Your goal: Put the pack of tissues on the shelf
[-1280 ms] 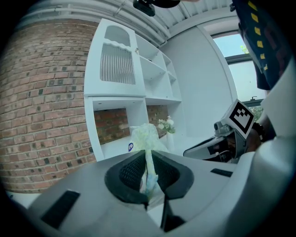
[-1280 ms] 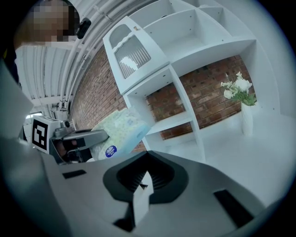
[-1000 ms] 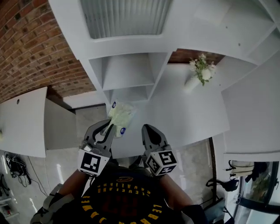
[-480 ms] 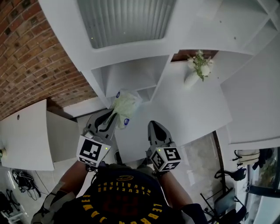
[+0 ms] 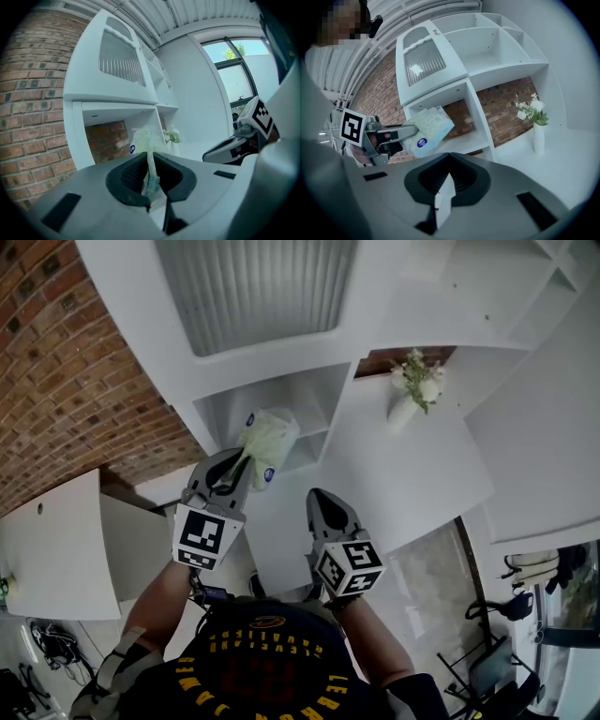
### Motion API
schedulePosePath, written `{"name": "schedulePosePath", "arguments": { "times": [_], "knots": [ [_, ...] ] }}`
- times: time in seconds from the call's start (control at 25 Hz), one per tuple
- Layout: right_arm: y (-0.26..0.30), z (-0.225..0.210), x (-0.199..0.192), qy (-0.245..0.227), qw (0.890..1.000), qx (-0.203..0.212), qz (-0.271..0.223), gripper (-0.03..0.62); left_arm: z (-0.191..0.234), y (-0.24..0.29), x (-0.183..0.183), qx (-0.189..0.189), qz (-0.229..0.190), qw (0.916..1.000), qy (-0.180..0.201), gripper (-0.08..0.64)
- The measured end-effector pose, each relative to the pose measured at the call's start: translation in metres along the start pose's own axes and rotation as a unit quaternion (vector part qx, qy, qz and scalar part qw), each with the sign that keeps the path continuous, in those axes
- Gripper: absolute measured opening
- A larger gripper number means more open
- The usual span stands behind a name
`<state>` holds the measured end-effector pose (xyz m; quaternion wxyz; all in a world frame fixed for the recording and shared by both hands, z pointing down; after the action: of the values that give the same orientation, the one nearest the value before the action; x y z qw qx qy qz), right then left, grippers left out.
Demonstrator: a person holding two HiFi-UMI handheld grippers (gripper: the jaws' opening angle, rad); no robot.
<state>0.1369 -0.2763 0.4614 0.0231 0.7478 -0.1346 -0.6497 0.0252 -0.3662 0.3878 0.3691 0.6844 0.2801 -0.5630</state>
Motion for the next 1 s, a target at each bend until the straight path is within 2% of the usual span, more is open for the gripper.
{"name": "schedulePosePath", "arguments": {
  "times": [0.2,0.48,0.6,0.84,1.0],
  "knots": [
    [0.001,0.000,0.009,-0.007,1.000,-0.001,-0.001,0.007,-0.003,0.022,0.012,-0.013,-0.005,0.9999,0.001,0.032],
    [0.002,-0.003,0.040,-0.025,0.999,-0.004,-0.023,0.008,-0.002,0.054,0.016,-0.016,0.012,0.9998,0.007,0.032],
    [0.002,-0.003,0.051,-0.031,0.999,-0.005,-0.034,0.008,0.003,0.070,0.015,-0.013,0.024,0.9996,0.011,0.032],
    [0.002,-0.001,0.067,-0.053,0.998,-0.008,-0.041,0.007,0.016,0.094,0.011,0.001,0.053,0.9986,-0.007,0.034],
    [0.003,0.001,0.081,-0.070,0.996,-0.012,-0.053,0.008,0.023,0.114,0.000,-0.003,0.078,0.9970,-0.006,0.034]
  ]
}}
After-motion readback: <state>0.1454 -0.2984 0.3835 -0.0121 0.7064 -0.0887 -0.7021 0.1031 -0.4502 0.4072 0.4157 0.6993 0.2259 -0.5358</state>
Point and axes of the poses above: the fingertips, and each gripper's own axes: y forward along the fingers, z to its left, x out of its top, the point moved 2 cm from there along -y, backward along the fingers, and after that the axes turned 10 degrees about -y, right-handed, at the moved point
